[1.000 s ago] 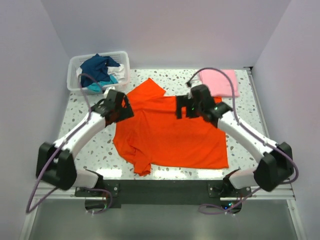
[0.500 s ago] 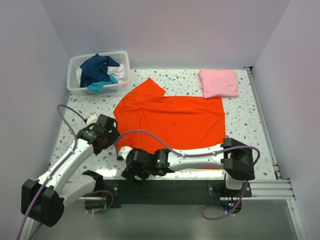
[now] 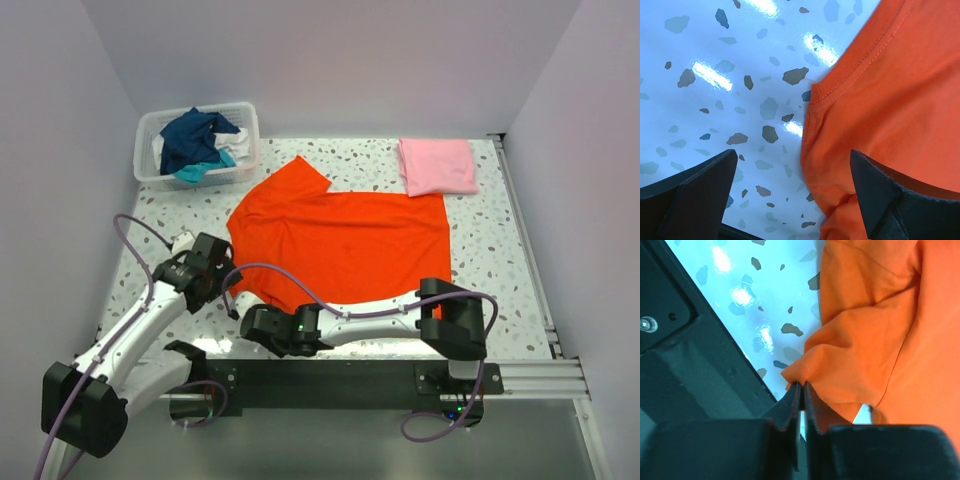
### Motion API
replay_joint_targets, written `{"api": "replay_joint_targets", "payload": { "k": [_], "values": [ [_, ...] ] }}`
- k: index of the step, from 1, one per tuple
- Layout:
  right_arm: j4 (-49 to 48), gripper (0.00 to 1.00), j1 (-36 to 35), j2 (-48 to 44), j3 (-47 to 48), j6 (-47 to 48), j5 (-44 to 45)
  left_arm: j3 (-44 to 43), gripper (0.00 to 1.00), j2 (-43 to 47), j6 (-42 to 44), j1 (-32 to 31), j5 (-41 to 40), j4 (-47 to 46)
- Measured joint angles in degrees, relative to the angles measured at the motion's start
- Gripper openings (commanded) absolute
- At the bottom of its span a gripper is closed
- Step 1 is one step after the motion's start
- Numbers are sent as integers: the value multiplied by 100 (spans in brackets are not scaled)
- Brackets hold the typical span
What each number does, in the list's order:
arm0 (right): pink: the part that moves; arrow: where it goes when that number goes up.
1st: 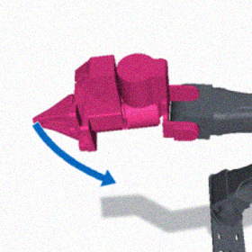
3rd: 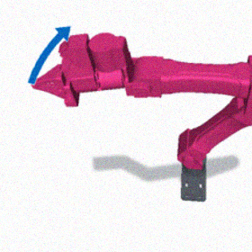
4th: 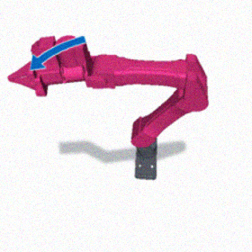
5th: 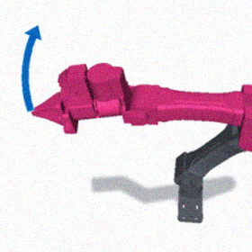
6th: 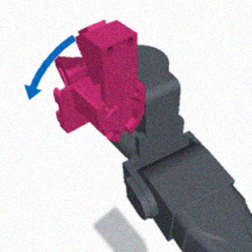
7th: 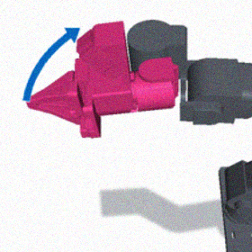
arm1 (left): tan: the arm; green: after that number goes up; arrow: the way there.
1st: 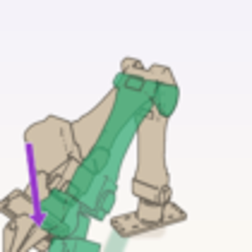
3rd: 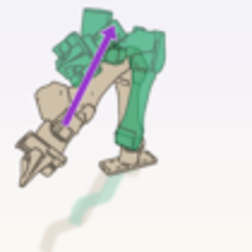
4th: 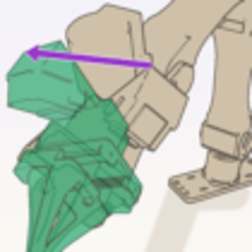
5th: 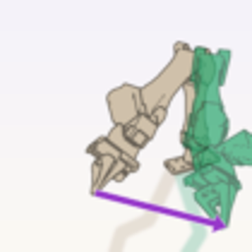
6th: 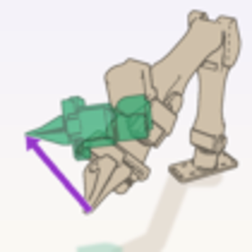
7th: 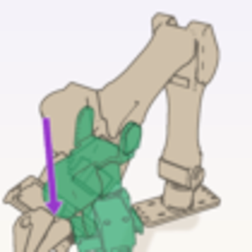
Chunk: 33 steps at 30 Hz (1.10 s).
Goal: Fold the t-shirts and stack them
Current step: Flatten the tshirt out
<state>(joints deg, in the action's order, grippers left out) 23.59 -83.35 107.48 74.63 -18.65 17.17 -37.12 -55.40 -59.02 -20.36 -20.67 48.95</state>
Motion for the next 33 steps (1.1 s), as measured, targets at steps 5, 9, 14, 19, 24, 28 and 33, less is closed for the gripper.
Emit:
{"api": "replay_joint_targets", "payload": {
  "k": [5, 9, 14, 19, 24, 28, 33],
  "values": [
    [-72, 0, 4, -398, -323, -313, -13, 15, 100, 155, 114, 0, 302, -79],
    [-195, 0, 66, -1060, -715, -734, -9, 166, 100, 326, 284, -2, 811, -313],
    [-428, 4, 358, -1961, -1504, -1169, -61, 404, 100, 339, 542, -55, 1467, -634],
    [-612, 3, 538, -2149, -2024, -1204, -354, 400, 100, 31, 616, -743, 1742, -879],
    [-474, 1, 616, -2142, -2347, -1270, -299, 367, 100, -256, 573, -1355, 1860, -929],
    [-542, 1, 1084, -2260, -2782, -1399, -382, 420, 100, -389, 481, -1589, 2048, -1222],
    [-564, 0, 1344, -2319, -2970, -1508, -474, 452, 100, -866, 396, -1821, 2321, -1851]
  ]
}}
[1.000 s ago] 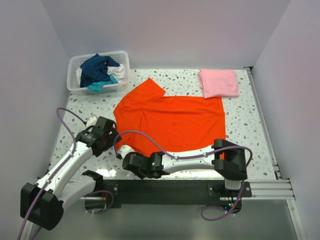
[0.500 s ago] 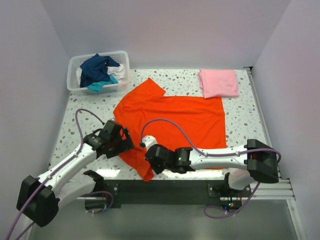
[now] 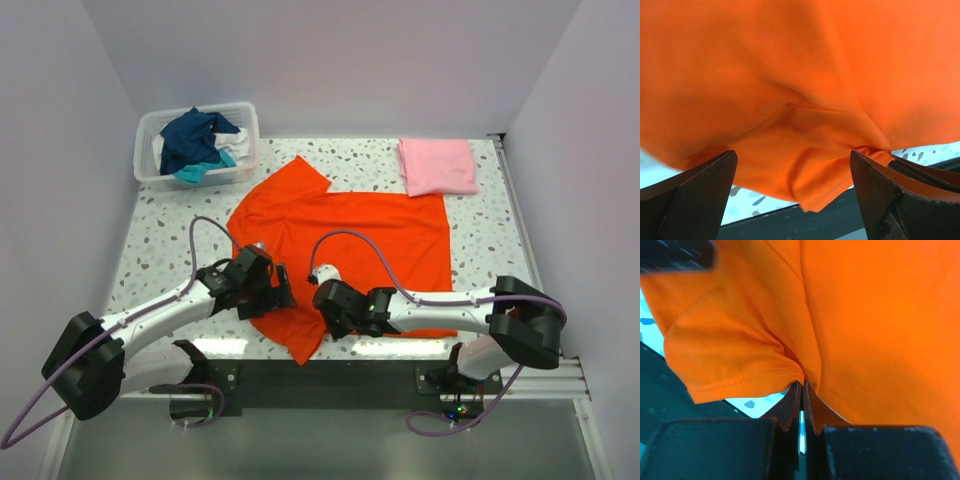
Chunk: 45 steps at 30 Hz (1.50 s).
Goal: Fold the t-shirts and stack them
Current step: Flatten the tshirt out
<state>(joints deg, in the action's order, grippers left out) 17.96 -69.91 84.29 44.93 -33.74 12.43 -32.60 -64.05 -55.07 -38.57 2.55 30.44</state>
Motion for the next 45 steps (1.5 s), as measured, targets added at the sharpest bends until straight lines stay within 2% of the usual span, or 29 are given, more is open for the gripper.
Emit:
{"api": "replay_joint_targets", "payload": {
  "k": [4, 10, 14, 15, 17, 18, 20, 21, 25, 31, 35, 38, 45],
  "values": [
    [-92, 1, 11, 0, -35, -129, -96, -7, 100, -358, -52, -164, 87, -293],
    [-212, 7, 48, -22, -190, -238, -229, -70, 100, -507, -249, -177, -328, 140],
    [-282, 34, 59, -70, -249, -249, -424, -107, 100, -413, -487, -162, -955, 868],
    [-308, 53, 59, -105, -269, -245, -476, -114, 100, -391, -546, -144, -1073, 1034],
    [-339, 67, 59, -232, -326, -251, -610, -131, 100, -369, -608, 11, -1303, 1366],
    [-330, 79, 59, -313, -337, -245, -656, -136, 100, -367, -636, 127, -1405, 1488],
    [-323, 96, 59, -485, -339, -225, -745, -138, 100, -352, -640, 385, -1534, 1641],
    [-313, 99, 59, -599, -339, -212, -754, -138, 100, -337, -632, 516, -1593, 1700],
    [-210, 99, 59, -1021, -339, -162, -767, -229, 100, -240, -584, 861, -1814, 1921],
    [260, 99, 254, -1438, -240, -162, -614, -717, 100, -83, -409, 898, -1803, 2009],
    [612, 99, 1064, -1545, -140, -114, -256, -955, 100, -70, -188, 894, -1447, 1576],
    [824, 99, 1978, -1622, -129, -55, -17, -960, 100, -157, -61, 885, -1062, 1071],
    [981, 99, 3617, -1718, -136, 79, 24, -914, 100, -1115, 90, 848, -483, 184]
  ]
}}
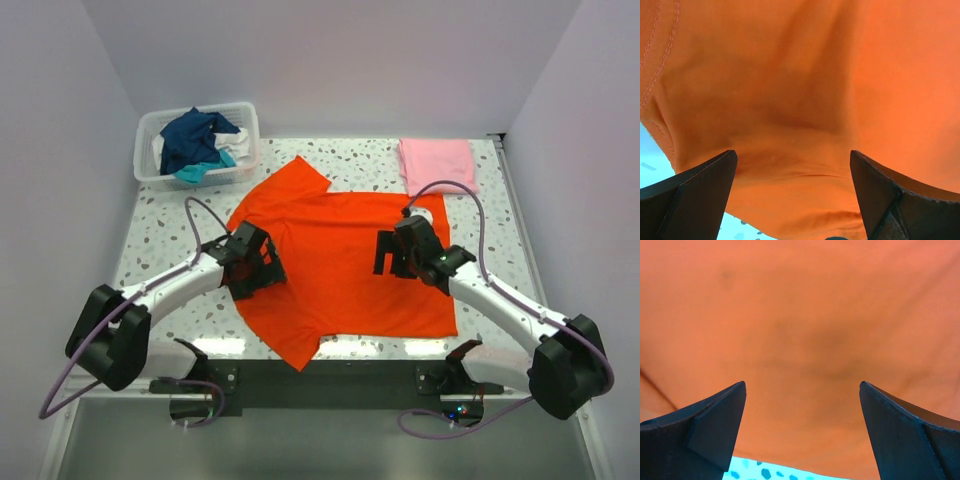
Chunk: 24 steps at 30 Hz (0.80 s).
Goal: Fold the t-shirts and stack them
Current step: Flatten the tshirt out
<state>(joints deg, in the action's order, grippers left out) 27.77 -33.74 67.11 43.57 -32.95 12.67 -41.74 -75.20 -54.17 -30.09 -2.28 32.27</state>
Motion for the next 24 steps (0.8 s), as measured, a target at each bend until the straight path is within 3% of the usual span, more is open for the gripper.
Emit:
{"api": "replay_joint_targets", "payload": {
  "k": [8, 24],
  "values": [
    [26, 99, 776, 11, -275, 92, -219, 52, 100, -251, -2, 133, -361, 195],
    [-4, 99, 1346, 129, -549, 258, -435, 173, 100, -380, 387, 1226, -531, 225]
  ]
}}
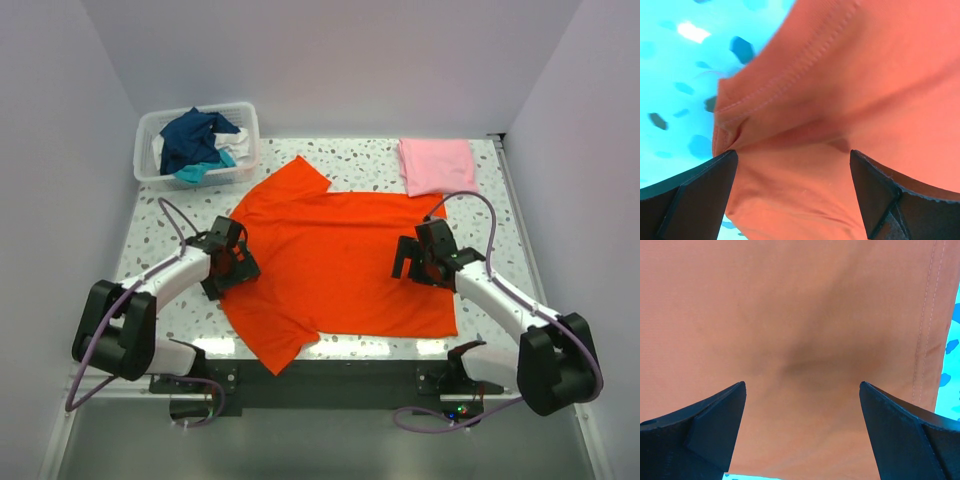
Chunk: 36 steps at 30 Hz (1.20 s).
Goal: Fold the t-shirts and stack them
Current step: Flatten the tshirt out
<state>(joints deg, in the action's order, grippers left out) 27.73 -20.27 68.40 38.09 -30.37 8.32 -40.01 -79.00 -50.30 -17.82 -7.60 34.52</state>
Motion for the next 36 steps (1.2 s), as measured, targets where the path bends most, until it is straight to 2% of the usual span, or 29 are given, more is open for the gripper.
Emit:
{"api": "replay_joint_targets", "payload": {
  "k": [10, 17, 19, 22, 30, 36],
  "values": [
    [-13, 99, 197, 96, -17, 103, -190, -7, 100, 68, 199, 260, -149, 188],
    [118, 99, 197, -120, 52, 136, -188, -105, 100, 804, 295, 168, -173, 750],
    [142, 99, 197, -219, 81, 144, -188, -129, 100, 1045, 243, -225, -223, 879],
    [149, 99, 197, -271, 103, 151, -188, -166, 100, 1189, 0, -1180, -192, 1038],
    [214, 99, 197, -280, 105, 190, -190, 2, 98, 1399, -1307, -3567, -111, 1764],
    [223, 99, 197, -282, 105, 197, -208, 304, 88, 1790, -1980, -4468, 52, 2092]
  ]
}}
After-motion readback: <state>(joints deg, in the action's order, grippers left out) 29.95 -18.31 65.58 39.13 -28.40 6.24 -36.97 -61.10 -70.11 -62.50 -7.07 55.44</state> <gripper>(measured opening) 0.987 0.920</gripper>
